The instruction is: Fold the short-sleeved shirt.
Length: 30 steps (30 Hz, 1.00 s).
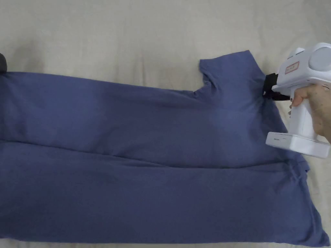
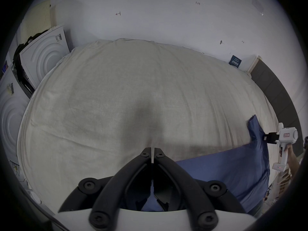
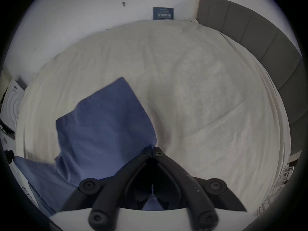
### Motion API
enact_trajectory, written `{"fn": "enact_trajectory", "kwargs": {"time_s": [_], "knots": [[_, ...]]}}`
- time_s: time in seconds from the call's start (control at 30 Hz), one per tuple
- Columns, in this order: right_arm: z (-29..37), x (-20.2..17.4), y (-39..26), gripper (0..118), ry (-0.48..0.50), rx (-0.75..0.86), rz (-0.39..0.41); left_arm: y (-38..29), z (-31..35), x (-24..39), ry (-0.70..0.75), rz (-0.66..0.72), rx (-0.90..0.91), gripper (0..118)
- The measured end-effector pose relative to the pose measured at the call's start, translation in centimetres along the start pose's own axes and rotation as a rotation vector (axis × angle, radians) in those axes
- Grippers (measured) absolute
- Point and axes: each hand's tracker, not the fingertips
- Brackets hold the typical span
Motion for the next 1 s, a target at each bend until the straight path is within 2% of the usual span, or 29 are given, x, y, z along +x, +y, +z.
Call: {"fn": "enact_trajectory", "kwargs": {"time_s": [0.03, 0.13, 0.27, 0.47, 0.67, 0.93, 0.97, 1.0], "knots": [[0.4, -0.2, 0.2, 2, 0.009, -0.009, 0.001, 0.0, 0.1, 0.0, 0.004, -0.001, 0.0, 1], [3.3, -0.6, 0.0, 2, 0.02, 0.041, 0.088, -0.3, 1.4, 0.0, -0.005, 0.023, 0.009, 1], [9.2, 1.2, -1.1, 2, 0.096, 0.117, 0.087, -1.2, 4.6, -0.3, -0.032, 0.041, 0.05, 1], [17.4, 5.4, -6.1, 2, 0.141, 0.209, 0.085, -4.2, 10.3, -1.1, -0.08, 0.086, 0.13, 1], [21.3, 9.3, -14.1, 2, 0.196, 0.249, 0.025, -10.0, 13.8, -2.7, -0.099, 0.132, 0.146, 1], [19.3, 11.8, -24.5, 2, 0.229, 0.167, -0.108, -19.6, 13.2, -4.1, -0.064, 0.22, 0.07, 2], [19.0, 12.0, -25.5, 2, 0.227, 0.15, -0.116, -20.7, 12.7, -4.3, -0.054, 0.229, 0.047, 2], [18.9, 12.1, -26.3, 4, 0.213, 0.138, -0.127, -21.8, 12.7, -4.1, -0.03, 0.262, 0.032, 14]]}}
